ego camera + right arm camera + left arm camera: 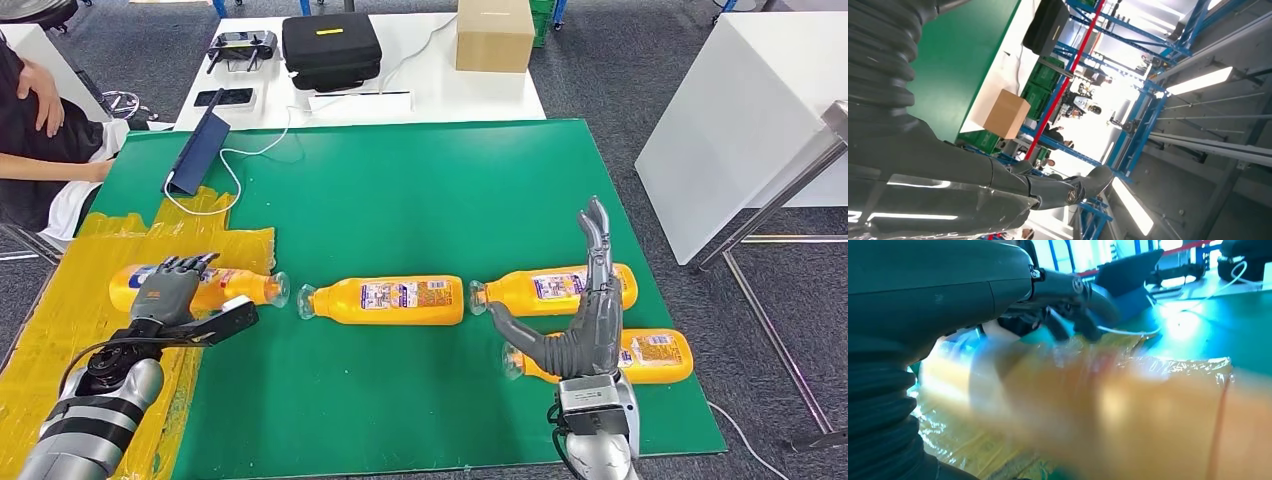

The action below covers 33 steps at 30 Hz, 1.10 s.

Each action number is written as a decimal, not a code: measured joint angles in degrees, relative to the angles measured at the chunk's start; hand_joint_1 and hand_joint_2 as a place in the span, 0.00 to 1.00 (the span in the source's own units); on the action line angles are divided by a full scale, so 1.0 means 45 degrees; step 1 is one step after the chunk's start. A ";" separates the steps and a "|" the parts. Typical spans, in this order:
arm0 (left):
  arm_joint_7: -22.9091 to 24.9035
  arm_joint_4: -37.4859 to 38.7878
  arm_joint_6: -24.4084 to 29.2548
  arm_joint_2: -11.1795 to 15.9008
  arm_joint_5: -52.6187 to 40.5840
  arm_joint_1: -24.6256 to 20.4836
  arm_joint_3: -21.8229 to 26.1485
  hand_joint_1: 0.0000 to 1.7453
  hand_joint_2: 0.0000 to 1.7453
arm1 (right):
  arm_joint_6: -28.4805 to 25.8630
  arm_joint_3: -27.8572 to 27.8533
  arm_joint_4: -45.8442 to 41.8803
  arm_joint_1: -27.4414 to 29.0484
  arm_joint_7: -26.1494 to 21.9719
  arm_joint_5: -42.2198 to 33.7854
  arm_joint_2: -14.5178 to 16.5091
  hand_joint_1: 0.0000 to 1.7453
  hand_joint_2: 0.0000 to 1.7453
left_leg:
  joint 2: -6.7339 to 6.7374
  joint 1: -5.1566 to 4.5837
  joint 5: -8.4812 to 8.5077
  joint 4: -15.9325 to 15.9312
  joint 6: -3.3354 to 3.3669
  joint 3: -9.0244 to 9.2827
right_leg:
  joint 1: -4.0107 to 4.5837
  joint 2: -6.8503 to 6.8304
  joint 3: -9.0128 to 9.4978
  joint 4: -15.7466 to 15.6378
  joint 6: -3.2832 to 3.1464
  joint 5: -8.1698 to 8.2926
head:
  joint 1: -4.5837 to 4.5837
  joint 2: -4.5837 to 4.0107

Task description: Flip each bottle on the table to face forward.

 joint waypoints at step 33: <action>-0.5466 -0.5540 -0.1127 -0.1036 1.0006 0.2793 0.1392 0.00 1.00 | -0.0301 -0.0555 -0.0005 0.0597 -0.0155 0.0313 0.0170 0.00 1.00 | 0.0007 0.0002 -0.0009 -0.0002 0.0000 -0.0001 | 0.0002 0.0002 -0.0002 -0.0002 0.0000 -0.0001 | -0.0002 0.0000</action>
